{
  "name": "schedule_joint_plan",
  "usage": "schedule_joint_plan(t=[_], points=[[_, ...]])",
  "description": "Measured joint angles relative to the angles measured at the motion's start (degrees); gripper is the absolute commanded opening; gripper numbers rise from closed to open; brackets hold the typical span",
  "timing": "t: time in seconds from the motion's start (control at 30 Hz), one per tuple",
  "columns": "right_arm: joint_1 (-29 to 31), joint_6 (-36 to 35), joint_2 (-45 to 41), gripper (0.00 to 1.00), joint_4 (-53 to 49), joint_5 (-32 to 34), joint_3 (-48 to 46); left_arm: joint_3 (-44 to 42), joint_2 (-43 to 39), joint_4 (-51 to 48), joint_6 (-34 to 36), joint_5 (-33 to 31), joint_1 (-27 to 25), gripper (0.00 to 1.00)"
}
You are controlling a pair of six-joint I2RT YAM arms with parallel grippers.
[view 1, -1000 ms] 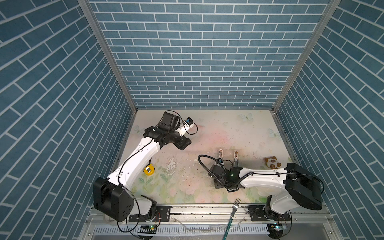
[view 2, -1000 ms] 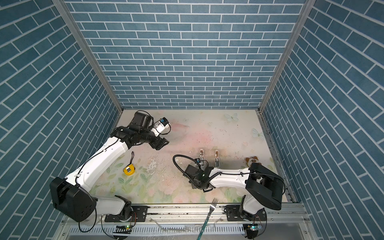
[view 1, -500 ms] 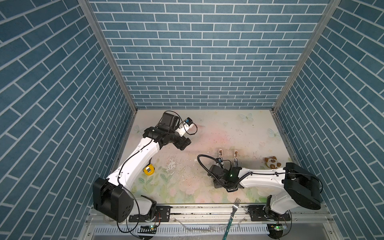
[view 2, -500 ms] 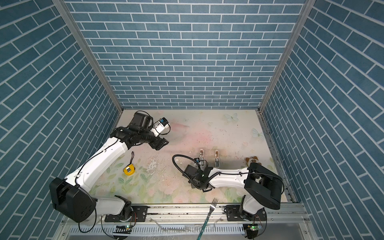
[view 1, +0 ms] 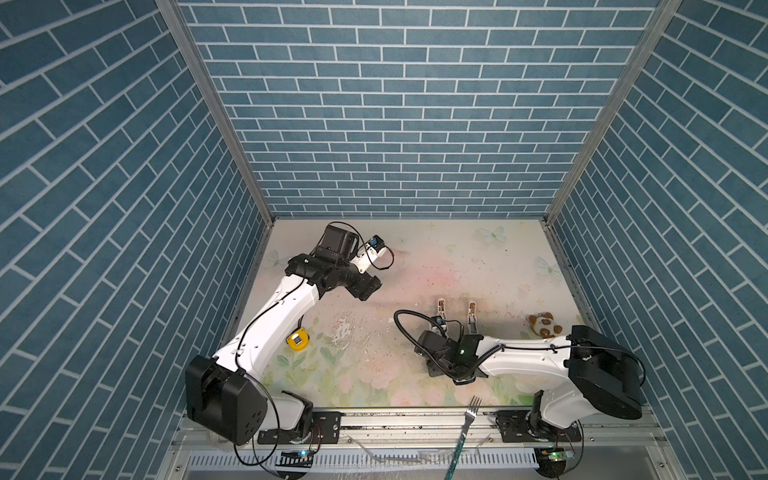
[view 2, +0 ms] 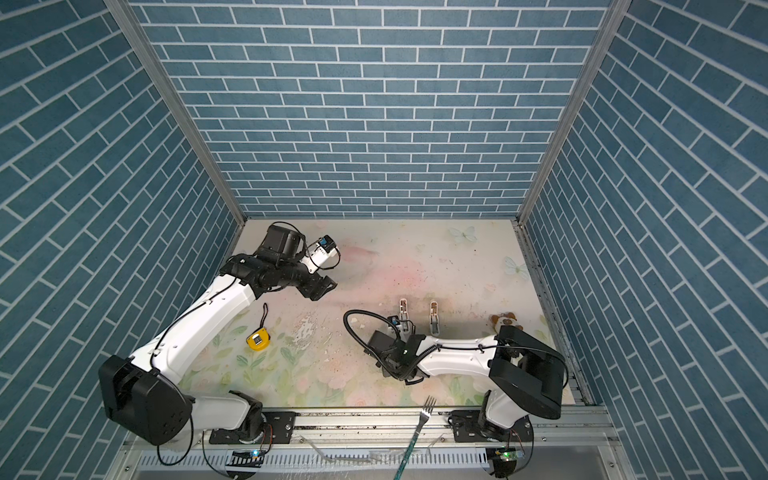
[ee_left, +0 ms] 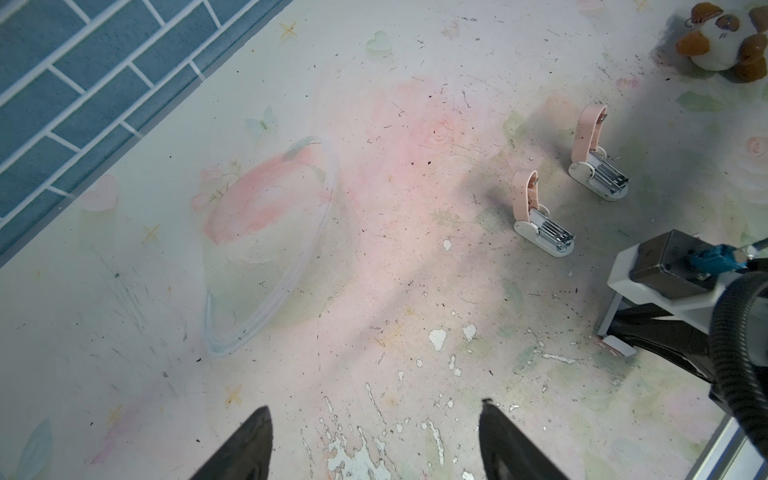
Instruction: Load the staples into the stapler
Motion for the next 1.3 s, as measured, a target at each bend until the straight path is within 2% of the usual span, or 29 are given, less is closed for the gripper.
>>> schedule_joint_plan(t=[0.63,0.93,1.3], points=[[0.0,-0.7,-4.5,0.1,-1.7,2.1,1.4,0.0,-0.3,0.0,-0.3,0.0,0.7,0.79],[-3.8,-5.4,-3.9,0.11,-1.8,2.8,9.3,0.0,-2.1,0.2,-0.4,0.2,1.2,0.8],[-10.1,-10.3,-2.3,0.11,1.9,3.2,9.5,0.0,-3.0,0.8,-1.0,1.1,1.6,0.81]])
